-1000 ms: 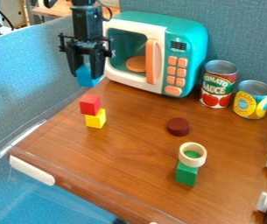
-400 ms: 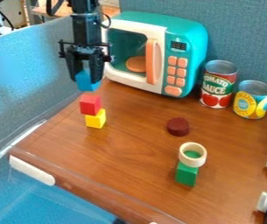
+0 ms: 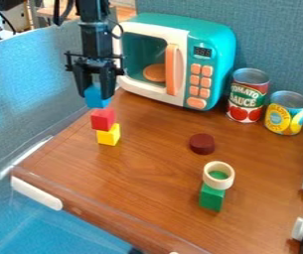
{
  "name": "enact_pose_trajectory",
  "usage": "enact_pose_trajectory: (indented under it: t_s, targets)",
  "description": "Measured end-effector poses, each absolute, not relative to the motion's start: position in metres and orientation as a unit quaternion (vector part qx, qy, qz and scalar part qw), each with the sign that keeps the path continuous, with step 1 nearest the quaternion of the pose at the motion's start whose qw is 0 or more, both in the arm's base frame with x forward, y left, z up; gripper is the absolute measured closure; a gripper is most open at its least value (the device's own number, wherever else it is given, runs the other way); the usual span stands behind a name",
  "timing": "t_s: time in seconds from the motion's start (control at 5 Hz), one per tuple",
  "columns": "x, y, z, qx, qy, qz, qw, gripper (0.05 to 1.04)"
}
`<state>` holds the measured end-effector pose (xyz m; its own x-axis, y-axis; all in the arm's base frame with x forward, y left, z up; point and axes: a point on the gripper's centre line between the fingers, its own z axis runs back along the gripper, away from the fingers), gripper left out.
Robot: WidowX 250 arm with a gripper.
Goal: Put the blue cube on top of the red cube
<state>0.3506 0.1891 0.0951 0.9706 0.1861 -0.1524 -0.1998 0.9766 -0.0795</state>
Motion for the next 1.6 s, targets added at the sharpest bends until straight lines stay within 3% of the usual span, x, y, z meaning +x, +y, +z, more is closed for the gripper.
enact_pose_trajectory:
  t_s: [0.4, 0.6, 0.8, 1.0, 1.2, 1.4, 1.6]
  targets:
    - [0.354, 0.191, 0.084, -0.051, 0.086, 0.104, 0.990, 0.501]
    - [0.354, 0.191, 0.081, -0.051, 0.096, 0.109, 0.988, 0.433]
    - [0.354, 0.189, 0.081, -0.049, 0.100, 0.122, 0.986, 0.139]
    - [0.358, 0.181, 0.081, -0.050, 0.100, 0.110, 0.988, 0.080]
    - [0.360, 0.176, 0.082, -0.044, 0.102, 0.109, 0.988, 0.083]
    - [0.359, 0.176, 0.113, -0.015, 0.078, 0.104, 0.991, 0.083]
    - [0.356, 0.171, 0.139, -0.015, 0.052, 0.104, 0.993, 0.083]
